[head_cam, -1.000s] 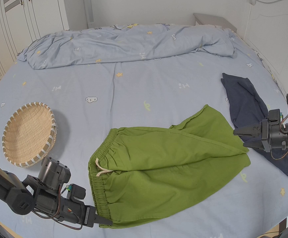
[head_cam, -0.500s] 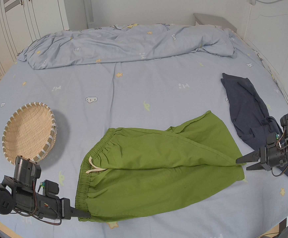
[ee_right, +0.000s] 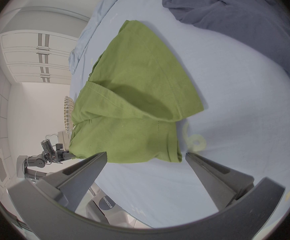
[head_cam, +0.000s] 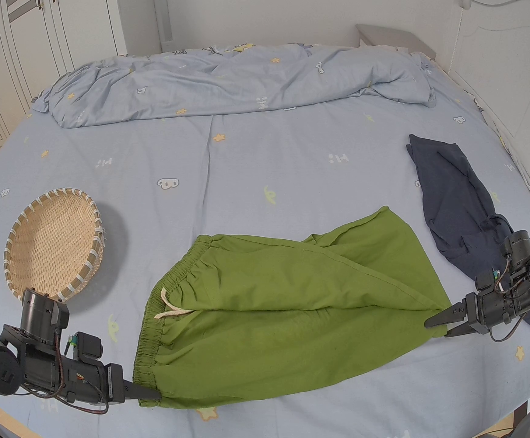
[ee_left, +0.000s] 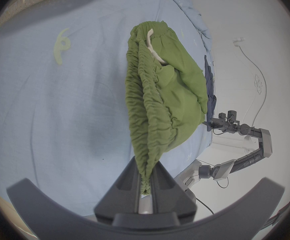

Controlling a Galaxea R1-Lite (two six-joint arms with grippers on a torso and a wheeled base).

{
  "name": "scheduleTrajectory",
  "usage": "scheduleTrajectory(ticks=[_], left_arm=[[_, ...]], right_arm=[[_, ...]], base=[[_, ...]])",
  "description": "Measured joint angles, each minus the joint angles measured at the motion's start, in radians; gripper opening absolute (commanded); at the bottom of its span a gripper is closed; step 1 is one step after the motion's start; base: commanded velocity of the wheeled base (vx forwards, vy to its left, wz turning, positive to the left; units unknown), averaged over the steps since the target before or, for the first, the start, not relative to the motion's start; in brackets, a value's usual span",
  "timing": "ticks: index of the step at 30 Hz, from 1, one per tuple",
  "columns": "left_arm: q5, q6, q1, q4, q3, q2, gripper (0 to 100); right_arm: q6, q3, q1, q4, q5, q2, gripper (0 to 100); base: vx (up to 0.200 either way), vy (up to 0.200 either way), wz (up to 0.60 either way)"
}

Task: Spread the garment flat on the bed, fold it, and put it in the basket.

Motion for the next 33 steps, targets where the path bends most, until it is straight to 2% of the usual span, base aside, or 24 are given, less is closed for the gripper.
scheduleTrajectory(ticks=[10,11,19,26,30,33], left_arm=[[0.000,0.000,-0.001,0.000,0.000,-0.001,0],[0.000,0.000,-0.001,0.000,0.000,-0.001,0],[0.003,-0.001,0.002,0.000,0.000,-0.004,0],[0.001,-0.001,0.039,-0.001,-0.002,-0.019,0],[0.008,-0.005,0.045,0.000,-0.004,-0.036,0],[0.011,-0.007,0.051,0.011,-0.004,-0.064,0]], right_arm=[[0.011,-0.002,0.005,-0.070,0.008,0.036,100],[0.011,-0.004,0.005,-0.074,0.009,0.040,0],[0.005,-0.010,-0.033,-0.086,0.022,0.058,0],[-0.005,-0.009,-0.073,-0.083,0.050,0.057,0],[-0.005,-0.001,-0.063,-0.043,0.046,0.027,0],[-0.005,0.004,-0.042,0.041,0.039,-0.032,0]], base=[[0.000,0.000,0.00],[0.000,0.000,0.00],[0.000,0.000,0.00],[0.000,0.000,0.00],[0.000,0.000,0.00],[0.000,0.000,0.00]])
